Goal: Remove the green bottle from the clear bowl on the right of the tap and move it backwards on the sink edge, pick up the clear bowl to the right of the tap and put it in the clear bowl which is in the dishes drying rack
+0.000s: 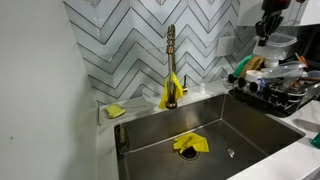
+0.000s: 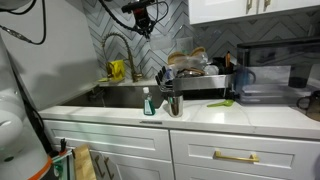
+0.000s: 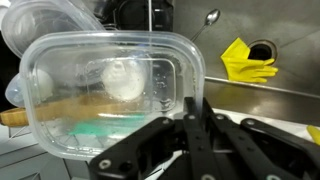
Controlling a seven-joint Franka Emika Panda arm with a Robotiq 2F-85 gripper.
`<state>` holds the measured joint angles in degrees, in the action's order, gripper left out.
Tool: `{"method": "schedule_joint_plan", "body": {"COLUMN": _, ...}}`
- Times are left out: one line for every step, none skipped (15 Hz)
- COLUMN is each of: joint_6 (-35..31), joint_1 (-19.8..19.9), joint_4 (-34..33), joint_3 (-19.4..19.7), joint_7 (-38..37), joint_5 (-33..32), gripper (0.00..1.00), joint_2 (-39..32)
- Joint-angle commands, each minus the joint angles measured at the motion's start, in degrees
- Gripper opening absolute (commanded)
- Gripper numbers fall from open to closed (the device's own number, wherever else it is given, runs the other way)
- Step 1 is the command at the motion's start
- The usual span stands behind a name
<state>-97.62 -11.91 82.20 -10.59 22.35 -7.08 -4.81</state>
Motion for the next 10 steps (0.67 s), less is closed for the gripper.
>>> {"method": "schedule_joint_plan", "body": {"joint_6": -8.6, "joint_1": 1.8, "joint_4": 4.9, "joint_3": 1.4, "joint_7": -0.7, "joint_5": 2.5, "gripper": 0.02, "joint_2": 1.3}}
{"method": "schedule_joint_plan", "body": {"joint_6": -11.4, "joint_1": 2.2, "joint_4": 5.9, "joint_3": 1.8, "joint_7": -0.4, "joint_5": 2.6, "gripper": 0.02, "joint_2": 1.3}}
{"method": "schedule_joint_plan", "body": {"joint_6": -13.1, "joint_1": 2.6, "joint_4": 6.7, "joint_3": 2.0, "joint_7": -0.2, "joint_5": 3.3, "gripper": 0.02, "joint_2": 1.4}}
{"method": "schedule_joint_plan", "body": {"joint_6": -14.3, "joint_1": 3.0, "joint_4": 7.3, "joint_3": 2.3, "joint_7": 0.0, "joint_5": 3.8, "gripper": 0.02, "joint_2": 1.4}}
{"method": "schedule_joint_plan", "body": {"joint_6": -14.9, "joint_1": 3.5, "joint_4": 7.8, "joint_3": 2.3, "joint_7": -0.3, "joint_5": 4.1, "gripper": 0.02, "joint_2": 1.4}}
{"method": "schedule_joint_plan", "body": {"joint_6": -15.3, "joint_1": 4.0, "joint_4": 8.8, "joint_3": 2.6, "joint_7": -0.7, "joint_5": 4.8, "gripper": 0.02, "joint_2": 1.8}}
{"method": "schedule_joint_plan", "body": {"joint_6": -15.9, "joint_1": 4.4, "joint_4": 9.7, "joint_3": 2.8, "joint_7": -0.5, "joint_5": 5.1, "gripper": 0.02, "joint_2": 2.2}}
{"method": "schedule_joint_plan", "body": {"joint_6": -16.5, "joint_1": 4.7, "joint_4": 10.6, "joint_3": 2.9, "joint_7": -0.4, "joint_5": 5.4, "gripper": 0.02, "joint_2": 2.5}}
{"method": "schedule_joint_plan", "body": {"joint_6": -17.8, "joint_1": 5.1, "joint_4": 11.3, "joint_3": 3.1, "joint_7": -0.1, "joint_5": 5.8, "gripper": 0.02, "joint_2": 2.7}}
{"method": "schedule_joint_plan", "body": {"joint_6": -18.7, "joint_1": 5.4, "joint_4": 11.7, "joint_3": 3.2, "joint_7": 0.3, "joint_5": 6.2, "gripper": 0.02, "joint_2": 2.5}}
